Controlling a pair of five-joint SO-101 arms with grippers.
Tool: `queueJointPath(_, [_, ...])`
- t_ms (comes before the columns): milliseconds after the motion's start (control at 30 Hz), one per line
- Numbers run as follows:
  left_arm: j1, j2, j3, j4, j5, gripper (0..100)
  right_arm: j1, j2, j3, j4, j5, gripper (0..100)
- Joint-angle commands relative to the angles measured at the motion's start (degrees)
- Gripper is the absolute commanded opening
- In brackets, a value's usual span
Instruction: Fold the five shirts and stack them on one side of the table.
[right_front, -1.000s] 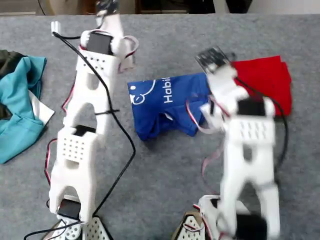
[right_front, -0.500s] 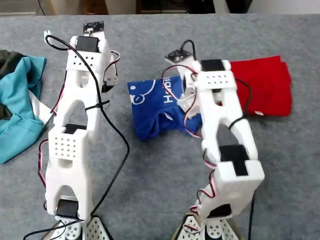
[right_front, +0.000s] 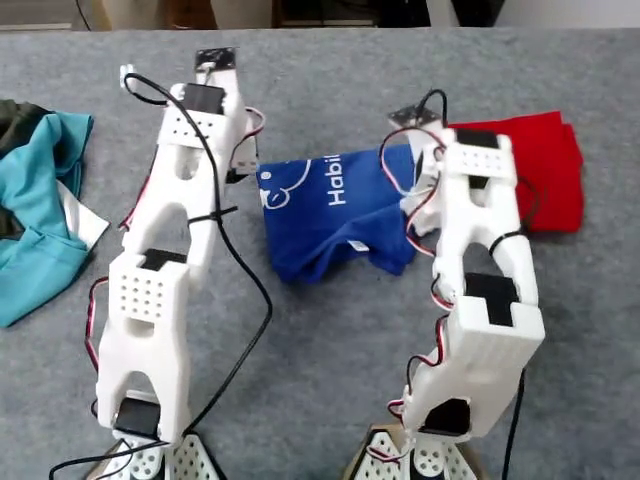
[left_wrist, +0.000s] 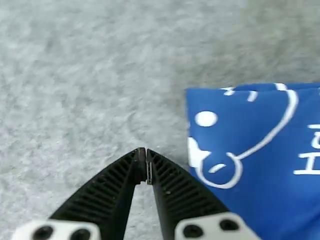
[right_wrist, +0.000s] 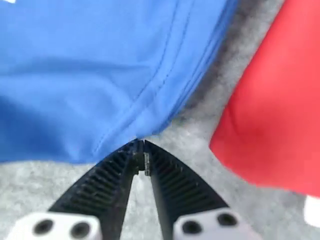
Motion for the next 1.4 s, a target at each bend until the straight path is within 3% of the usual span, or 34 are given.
queueJointPath(0, [1.8,-1.5,-5.3,-1.7,-0.1,2,1.2,-6.6,-8.0,7.3,0.8,0.2])
queueJointPath(167, [3.1,-0.6,-5.5,-10.3,-0.4,2,-4.9,-13.5,-9.0,12.2,-0.3,0.2])
queueJointPath(233, [3.3,2.1,-2.5,-15.5,-0.2,2,-9.3,-13.1,-3.9,9.6,-2.1,0.2])
queueJointPath(333, [3.5,5.8,-1.8,-15.8,-0.1,2,-12.5,-11.2,5.8,1.8,-3.5,0.2])
queueJointPath(533, [2.8,9.5,-1.8,-16.1,0.0,2,-9.1,-3.9,19.5,-10.5,-3.3,0.2])
queueJointPath(833, [1.0,13.9,-5.5,-22.1,-0.5,2,-1.4,-4.3,14.4,-5.0,1.6,0.2])
queueJointPath(1033, [-1.1,19.5,-14.3,-20.7,-0.6,2,-0.7,-10.8,4.3,1.7,1.6,0.2])
queueJointPath(1367, [-1.2,21.4,-30.5,-4.0,-0.1,2,-4.3,-21.8,-4.3,16.0,1.6,0.2])
